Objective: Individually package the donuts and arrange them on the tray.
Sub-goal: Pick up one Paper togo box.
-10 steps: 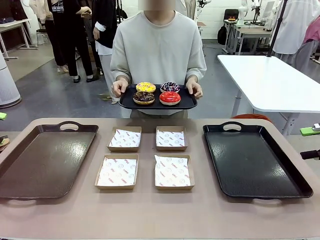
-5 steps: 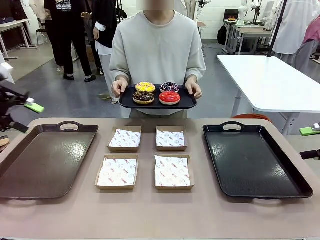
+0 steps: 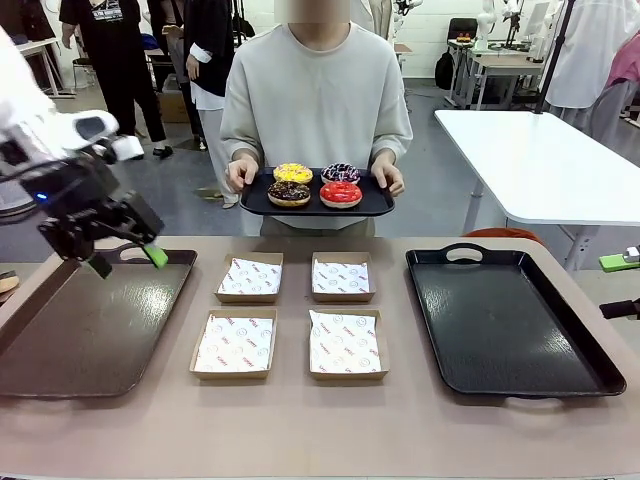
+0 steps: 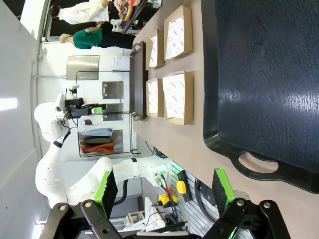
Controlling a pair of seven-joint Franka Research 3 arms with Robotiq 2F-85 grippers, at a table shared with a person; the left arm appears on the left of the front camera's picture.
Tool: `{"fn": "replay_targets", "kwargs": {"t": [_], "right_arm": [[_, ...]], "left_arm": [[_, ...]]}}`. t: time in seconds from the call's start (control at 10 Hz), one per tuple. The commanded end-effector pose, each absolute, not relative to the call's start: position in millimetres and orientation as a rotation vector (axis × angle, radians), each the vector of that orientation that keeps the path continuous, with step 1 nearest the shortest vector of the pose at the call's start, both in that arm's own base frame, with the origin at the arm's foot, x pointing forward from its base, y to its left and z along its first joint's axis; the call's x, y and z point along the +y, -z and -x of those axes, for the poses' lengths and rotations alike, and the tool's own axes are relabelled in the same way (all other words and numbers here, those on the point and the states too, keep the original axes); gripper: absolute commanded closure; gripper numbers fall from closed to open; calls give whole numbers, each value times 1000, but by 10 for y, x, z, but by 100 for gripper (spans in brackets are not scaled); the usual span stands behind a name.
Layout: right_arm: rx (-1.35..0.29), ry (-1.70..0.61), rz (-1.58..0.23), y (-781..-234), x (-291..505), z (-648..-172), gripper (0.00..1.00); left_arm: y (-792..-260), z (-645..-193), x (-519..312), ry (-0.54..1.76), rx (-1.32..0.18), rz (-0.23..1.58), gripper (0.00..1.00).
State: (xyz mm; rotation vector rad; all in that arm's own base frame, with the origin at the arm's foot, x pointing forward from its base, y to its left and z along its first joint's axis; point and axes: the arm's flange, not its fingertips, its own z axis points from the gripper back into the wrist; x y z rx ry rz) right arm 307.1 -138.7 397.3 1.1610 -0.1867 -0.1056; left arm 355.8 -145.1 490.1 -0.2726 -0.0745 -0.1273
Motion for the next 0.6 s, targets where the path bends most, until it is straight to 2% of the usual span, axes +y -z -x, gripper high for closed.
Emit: {"fn": "replay_targets", "kwargs": {"t": [0.0, 0.3, 0.5], "right_arm": [[-193, 106, -1169, -3982, -1375, -3081, 0], [-193, 106, -1169, -3982, -1375, -3081, 0], [-193, 106, -1169, -3982, -1375, -3081, 0]], "left_arm": [[-4602, -3683, -1749, 93, -83, 139, 0], [-3996, -3862, -1992, 70, -87, 66, 0], [-3694, -3968, -2061, 48, -76, 82, 0]]}}
